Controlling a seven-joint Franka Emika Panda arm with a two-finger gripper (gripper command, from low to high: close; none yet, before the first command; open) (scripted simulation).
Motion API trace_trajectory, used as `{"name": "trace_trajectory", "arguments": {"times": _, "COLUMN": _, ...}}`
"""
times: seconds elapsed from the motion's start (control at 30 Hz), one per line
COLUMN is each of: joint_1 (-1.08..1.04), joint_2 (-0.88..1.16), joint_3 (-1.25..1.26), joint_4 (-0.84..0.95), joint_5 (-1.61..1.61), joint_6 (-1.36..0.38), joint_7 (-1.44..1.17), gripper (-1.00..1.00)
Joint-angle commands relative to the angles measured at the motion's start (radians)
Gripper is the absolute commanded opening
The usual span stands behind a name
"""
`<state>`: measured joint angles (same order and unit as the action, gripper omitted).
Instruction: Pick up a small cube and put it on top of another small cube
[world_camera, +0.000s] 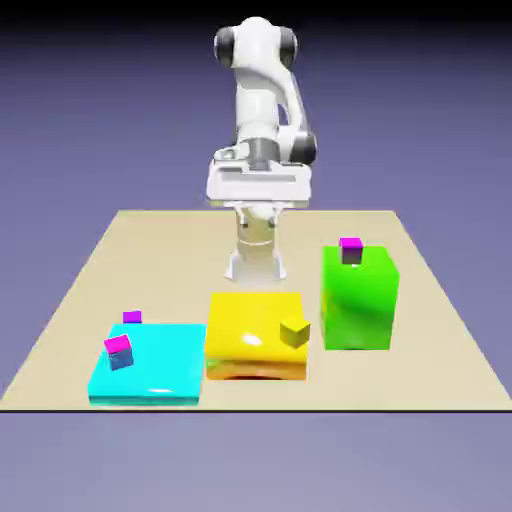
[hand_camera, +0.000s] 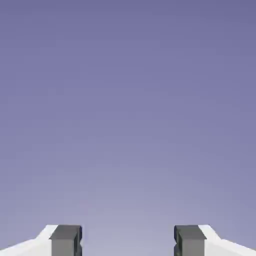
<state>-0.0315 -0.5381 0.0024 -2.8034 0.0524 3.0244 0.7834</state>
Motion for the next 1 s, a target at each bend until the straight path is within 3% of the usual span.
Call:
{"name": "trace_trajectory", "arguments": {"times": 0.0, "joint_1": -0.036, "joint_2": 0.027, "joint_3": 0.002, "joint_4": 0.005, "joint_5": 0.044, "joint_6": -0.01, "joint_7": 0.035, "gripper": 0.0}}
{"name": "trace_trajectory", "arguments": {"times": 0.8, "joint_1": -0.903, "joint_2": 0.662, "joint_3": 0.05, "joint_4": 0.136, "joint_5": 1.087, "joint_6": -0.262, "joint_7": 0.879, "gripper": 0.0}}
{"name": "trace_trajectory", "arguments": {"times": 0.97, "joint_1": -0.923, "joint_2": 0.784, "joint_3": 0.075, "joint_4": 0.197, "joint_5": 1.247, "joint_6": -0.237, "joint_7": 0.785, "gripper": 0.0}}
